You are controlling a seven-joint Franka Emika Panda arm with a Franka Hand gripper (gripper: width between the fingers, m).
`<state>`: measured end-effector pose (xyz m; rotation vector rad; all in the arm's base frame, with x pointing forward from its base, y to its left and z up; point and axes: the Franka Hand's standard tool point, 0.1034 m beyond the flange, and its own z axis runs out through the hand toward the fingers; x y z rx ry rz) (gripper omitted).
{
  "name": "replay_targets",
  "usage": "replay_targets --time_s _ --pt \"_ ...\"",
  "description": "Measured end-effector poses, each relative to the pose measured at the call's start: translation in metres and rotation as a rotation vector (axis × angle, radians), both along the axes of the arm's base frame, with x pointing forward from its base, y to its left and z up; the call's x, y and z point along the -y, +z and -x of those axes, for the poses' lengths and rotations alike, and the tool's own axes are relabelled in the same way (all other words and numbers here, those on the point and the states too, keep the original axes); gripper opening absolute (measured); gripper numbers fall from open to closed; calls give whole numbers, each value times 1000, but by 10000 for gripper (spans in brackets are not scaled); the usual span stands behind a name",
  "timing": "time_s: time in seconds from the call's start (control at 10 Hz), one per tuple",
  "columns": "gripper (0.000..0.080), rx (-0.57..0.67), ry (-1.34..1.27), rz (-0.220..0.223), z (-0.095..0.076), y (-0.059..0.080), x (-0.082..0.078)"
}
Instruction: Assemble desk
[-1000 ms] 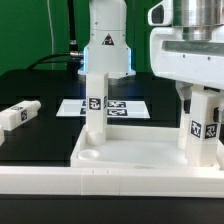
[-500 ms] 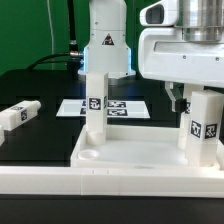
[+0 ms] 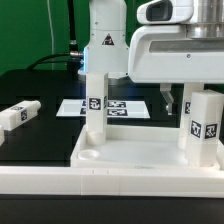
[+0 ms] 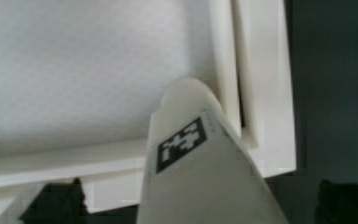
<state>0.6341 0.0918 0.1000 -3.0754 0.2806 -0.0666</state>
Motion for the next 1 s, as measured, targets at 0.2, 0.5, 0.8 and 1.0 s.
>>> replay_targets --time_s 0.2,0.5,0.8,1.0 --pt "649 9 156 22 -2 1 0" --pt "649 16 342 52 -2 2 -1" --pt "470 15 349 52 -1 1 -2" --pt "289 14 322 49 -1 1 -2"
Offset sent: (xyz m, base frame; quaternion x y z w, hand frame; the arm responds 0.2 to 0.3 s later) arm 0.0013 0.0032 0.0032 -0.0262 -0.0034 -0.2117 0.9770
